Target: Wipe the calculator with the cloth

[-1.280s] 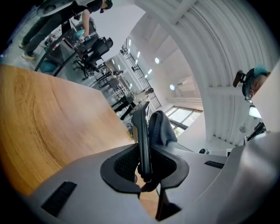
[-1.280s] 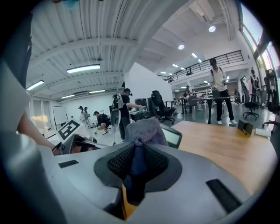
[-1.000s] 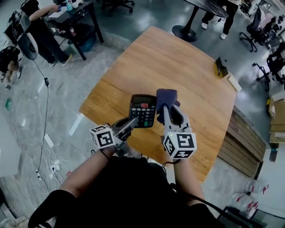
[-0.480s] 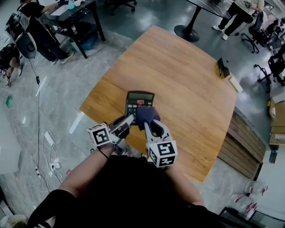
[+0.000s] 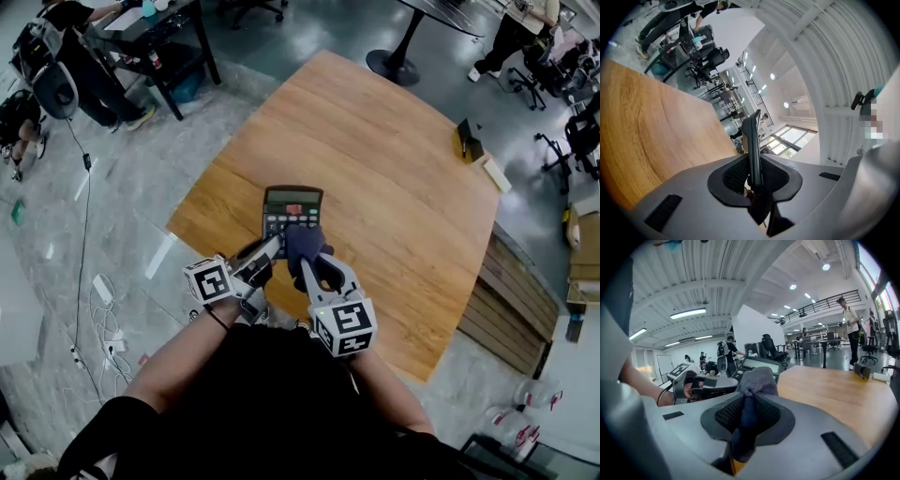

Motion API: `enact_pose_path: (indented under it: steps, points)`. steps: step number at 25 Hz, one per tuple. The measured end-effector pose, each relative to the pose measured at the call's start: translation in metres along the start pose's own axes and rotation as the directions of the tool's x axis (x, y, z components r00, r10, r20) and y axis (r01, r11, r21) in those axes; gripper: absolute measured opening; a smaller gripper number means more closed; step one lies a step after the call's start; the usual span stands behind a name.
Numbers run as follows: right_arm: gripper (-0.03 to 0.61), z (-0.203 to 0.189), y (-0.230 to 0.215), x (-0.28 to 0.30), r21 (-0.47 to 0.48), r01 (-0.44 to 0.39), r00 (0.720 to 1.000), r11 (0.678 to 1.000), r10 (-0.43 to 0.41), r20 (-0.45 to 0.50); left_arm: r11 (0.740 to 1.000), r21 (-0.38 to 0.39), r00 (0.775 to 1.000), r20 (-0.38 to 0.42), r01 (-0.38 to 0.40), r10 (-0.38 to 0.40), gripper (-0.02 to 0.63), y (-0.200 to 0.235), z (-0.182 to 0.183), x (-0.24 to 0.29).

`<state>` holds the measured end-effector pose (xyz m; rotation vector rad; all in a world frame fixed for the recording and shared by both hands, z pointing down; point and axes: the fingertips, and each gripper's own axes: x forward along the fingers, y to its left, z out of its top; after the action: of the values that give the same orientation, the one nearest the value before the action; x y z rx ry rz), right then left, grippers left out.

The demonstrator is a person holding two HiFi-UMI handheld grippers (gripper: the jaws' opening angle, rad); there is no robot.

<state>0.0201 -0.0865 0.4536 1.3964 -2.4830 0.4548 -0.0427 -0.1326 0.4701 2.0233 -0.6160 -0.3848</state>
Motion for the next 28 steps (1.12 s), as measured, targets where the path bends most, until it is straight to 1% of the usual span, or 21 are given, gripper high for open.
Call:
enact_pose_path:
  steps: [3, 5, 8, 11, 16, 18, 21, 24, 28]
  points:
    - [0.058, 0.018, -0.032, -0.005, 0.012, 0.077, 0.996, 0.997, -0.077, 0.042, 1.0, 0.011, 1.0, -0.01, 0.012, -0.012, 0.071, -0.004, -0.003, 0.001]
    - [0.058, 0.025, -0.044, -0.006, 0.014, 0.112, 0.992, 0.994, -0.113, 0.056, 1.0, 0.011, 1.0, -0.014, 0.024, -0.024, 0.071, -0.007, -0.007, 0.001]
    - [0.058, 0.025, -0.046, -0.001, 0.018, 0.119, 0.992, 0.993, -0.12, 0.047, 0.999, 0.008, 0.999, -0.018, 0.034, -0.034, 0.071, -0.013, -0.008, 0.003]
    - [0.058, 0.018, -0.026, 0.009, 0.016, 0.076, 0.997, 0.997, -0.077, 0.028, 0.999, 0.012, 0.999, -0.025, 0.037, -0.036, 0.071, -0.012, -0.006, 0.004]
    - [0.058, 0.005, 0.031, 0.016, -0.017, -0.062, 0.998, 0.998, 0.062, 0.002, 1.0, -0.004, 1.0, -0.012, 0.022, -0.022, 0.071, -0.005, -0.005, 0.001]
    - [0.058, 0.003, 0.04, 0.013, -0.019, -0.096, 0.995, 0.995, 0.096, -0.003, 1.0, -0.01, 1.0, 0.001, 0.018, -0.018, 0.071, -0.005, -0.003, 0.001]
    - [0.058, -0.002, 0.042, 0.01, -0.017, -0.11, 0.994, 0.994, 0.11, -0.012, 1.0, -0.012, 1.0, 0.01, -0.005, 0.005, 0.071, -0.003, -0.002, -0.001]
    - [0.058, -0.006, 0.03, 0.005, -0.004, -0.08, 0.997, 0.997, 0.08, -0.012, 1.0, -0.012, 1.0, 0.02, 0.017, -0.017, 0.071, -0.006, 0.0, -0.002]
    - [0.058, -0.009, -0.019, -0.004, 0.046, 0.033, 0.999, 0.998, -0.033, -0.004, 0.999, -0.011, 0.999, 0.031, 0.032, -0.032, 0.071, -0.012, 0.003, -0.002]
